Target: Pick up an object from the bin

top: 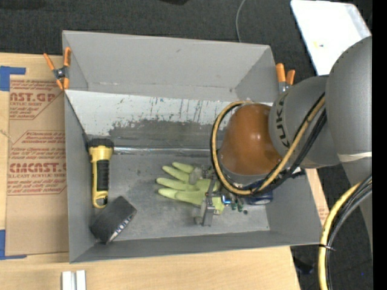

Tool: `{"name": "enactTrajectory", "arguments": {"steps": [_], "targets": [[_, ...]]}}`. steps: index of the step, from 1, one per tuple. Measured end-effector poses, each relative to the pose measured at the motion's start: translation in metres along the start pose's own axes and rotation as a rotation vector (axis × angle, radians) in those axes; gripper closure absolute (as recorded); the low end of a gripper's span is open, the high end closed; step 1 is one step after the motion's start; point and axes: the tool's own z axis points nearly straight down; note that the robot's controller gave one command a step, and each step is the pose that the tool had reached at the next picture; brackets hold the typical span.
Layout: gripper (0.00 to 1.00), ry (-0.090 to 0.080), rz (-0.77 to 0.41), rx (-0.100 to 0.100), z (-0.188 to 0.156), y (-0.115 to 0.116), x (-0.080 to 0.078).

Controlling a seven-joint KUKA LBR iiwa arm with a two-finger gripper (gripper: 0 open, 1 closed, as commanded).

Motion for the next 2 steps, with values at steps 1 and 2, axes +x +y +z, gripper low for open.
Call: {"name": "enactTrajectory", "arguments": {"steps": [1, 2], "targets": [[1.0, 0.003, 0.003, -0.001, -0.003, 0.0512, -0.0361], [1.0, 0.003, 0.003, -0.001, -0.003, 0.0512, -0.0361]]}}
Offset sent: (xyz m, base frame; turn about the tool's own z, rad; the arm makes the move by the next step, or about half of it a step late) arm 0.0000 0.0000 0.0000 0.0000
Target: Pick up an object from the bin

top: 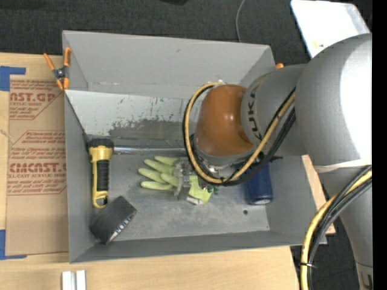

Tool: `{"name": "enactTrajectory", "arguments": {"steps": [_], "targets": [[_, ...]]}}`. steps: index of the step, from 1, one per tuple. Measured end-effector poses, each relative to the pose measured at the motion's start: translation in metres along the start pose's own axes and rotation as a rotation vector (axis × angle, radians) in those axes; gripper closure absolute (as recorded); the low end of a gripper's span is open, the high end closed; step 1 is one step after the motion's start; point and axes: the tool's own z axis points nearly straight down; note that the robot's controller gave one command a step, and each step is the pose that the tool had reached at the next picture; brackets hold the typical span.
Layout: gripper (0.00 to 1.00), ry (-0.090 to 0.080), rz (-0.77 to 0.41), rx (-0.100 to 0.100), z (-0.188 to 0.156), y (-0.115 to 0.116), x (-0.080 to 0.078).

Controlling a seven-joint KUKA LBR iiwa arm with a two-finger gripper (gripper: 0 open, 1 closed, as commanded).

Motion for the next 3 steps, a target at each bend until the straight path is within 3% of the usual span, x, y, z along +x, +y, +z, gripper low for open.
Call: {"name": "enactTrajectory", "arguments": {"steps": [1, 3], "targets": [[1.0, 0.0, 0.017, 0.0, 0.0, 0.007, -0.004], [1.0, 0.008, -0.022, 0.001, -0.147, 0.006, -0.004]]}}
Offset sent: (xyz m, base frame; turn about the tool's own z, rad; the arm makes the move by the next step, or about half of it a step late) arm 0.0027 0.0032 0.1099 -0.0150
